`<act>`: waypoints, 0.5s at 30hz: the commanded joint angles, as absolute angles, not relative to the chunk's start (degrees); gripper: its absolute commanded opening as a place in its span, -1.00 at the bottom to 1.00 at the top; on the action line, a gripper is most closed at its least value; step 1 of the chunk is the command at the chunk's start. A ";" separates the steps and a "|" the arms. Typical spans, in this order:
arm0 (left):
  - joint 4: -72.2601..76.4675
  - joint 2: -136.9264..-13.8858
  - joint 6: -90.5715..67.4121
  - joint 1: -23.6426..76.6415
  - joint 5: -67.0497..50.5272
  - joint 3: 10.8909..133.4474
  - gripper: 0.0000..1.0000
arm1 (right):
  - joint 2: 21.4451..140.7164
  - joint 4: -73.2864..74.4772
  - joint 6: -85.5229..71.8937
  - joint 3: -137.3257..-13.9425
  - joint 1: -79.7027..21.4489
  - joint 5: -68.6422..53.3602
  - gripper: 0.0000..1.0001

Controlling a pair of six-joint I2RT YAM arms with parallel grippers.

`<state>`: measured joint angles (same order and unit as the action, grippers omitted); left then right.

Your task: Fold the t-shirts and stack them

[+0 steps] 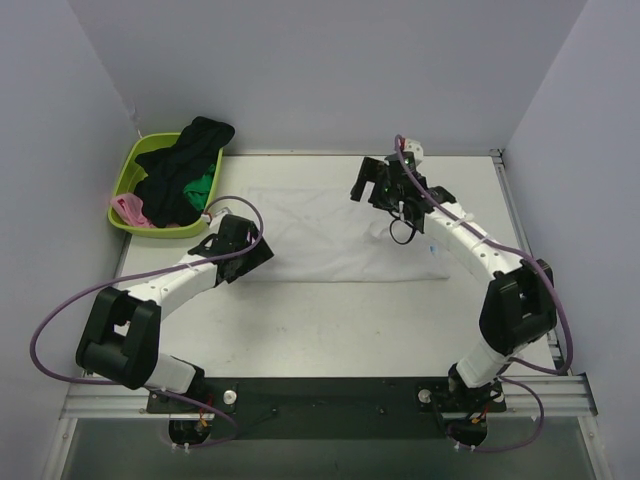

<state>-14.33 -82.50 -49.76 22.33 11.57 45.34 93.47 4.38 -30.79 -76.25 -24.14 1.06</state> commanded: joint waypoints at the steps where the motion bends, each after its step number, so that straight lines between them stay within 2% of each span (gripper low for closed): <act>1: -13.18 -81.12 -49.48 21.97 11.78 45.26 0.95 | 96.41 8.17 -32.17 -74.01 -24.43 0.35 0.91; 15: -14.15 -81.74 -48.69 21.80 12.22 46.41 0.95 | 105.47 11.60 -35.59 -76.38 -24.35 -2.81 0.92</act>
<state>-14.39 -82.50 -49.47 22.31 11.60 45.32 104.66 9.32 -34.46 -74.06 -24.14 -2.07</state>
